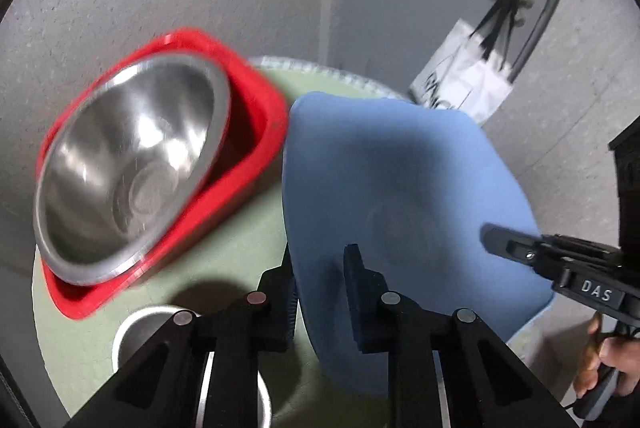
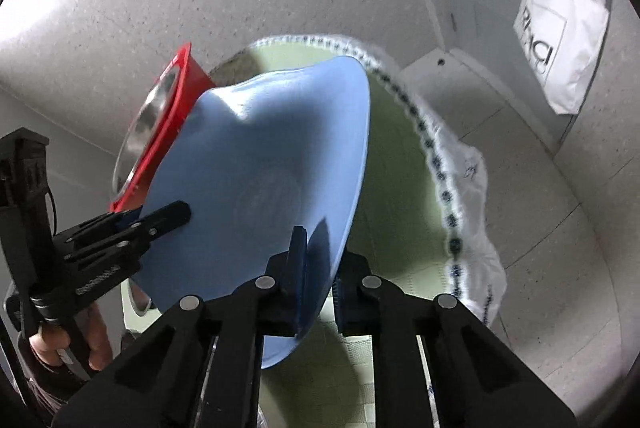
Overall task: Organize plates and bowls
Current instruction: 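Lower the blue plate onto the bowls in the red basin and release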
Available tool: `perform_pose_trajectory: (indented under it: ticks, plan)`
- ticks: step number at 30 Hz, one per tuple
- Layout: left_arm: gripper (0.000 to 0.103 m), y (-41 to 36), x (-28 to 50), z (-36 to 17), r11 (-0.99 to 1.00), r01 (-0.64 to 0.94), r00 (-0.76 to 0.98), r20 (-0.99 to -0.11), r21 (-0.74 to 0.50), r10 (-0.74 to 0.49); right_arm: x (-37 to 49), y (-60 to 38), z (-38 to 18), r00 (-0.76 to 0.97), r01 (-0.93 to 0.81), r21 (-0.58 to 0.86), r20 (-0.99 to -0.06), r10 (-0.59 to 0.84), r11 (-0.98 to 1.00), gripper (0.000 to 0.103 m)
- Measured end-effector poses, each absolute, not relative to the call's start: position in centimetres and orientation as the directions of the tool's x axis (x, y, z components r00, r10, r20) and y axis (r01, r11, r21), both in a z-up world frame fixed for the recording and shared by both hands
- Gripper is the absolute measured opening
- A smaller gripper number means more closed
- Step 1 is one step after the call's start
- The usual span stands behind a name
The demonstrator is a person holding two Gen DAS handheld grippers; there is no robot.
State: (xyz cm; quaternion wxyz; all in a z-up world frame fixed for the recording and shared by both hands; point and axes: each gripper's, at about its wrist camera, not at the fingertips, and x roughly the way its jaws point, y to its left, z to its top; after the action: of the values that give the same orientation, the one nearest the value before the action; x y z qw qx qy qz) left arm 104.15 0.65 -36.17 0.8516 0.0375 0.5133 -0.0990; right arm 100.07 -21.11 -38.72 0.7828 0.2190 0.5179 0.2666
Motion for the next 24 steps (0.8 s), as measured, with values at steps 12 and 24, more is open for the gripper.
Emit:
perform_pose_trajectory:
  ticks: [12,24]
  plan:
    - [0.018,6.6,104.1,-30.2,0.968,0.21,0.6,-0.763,-0.14,-0.241,99.7,-19.4,-25.8,0.495,-0.298,0.468,-0.67,0.554,0.832,0.011]
    - [0.018,22.0,107.8,-34.9,0.993,-0.039,0.547,-0.834,-0.115,-0.075,105.9,-2.1,-26.5,0.329,-0.446,0.452,-0.72,0.611,0.772,0.012]
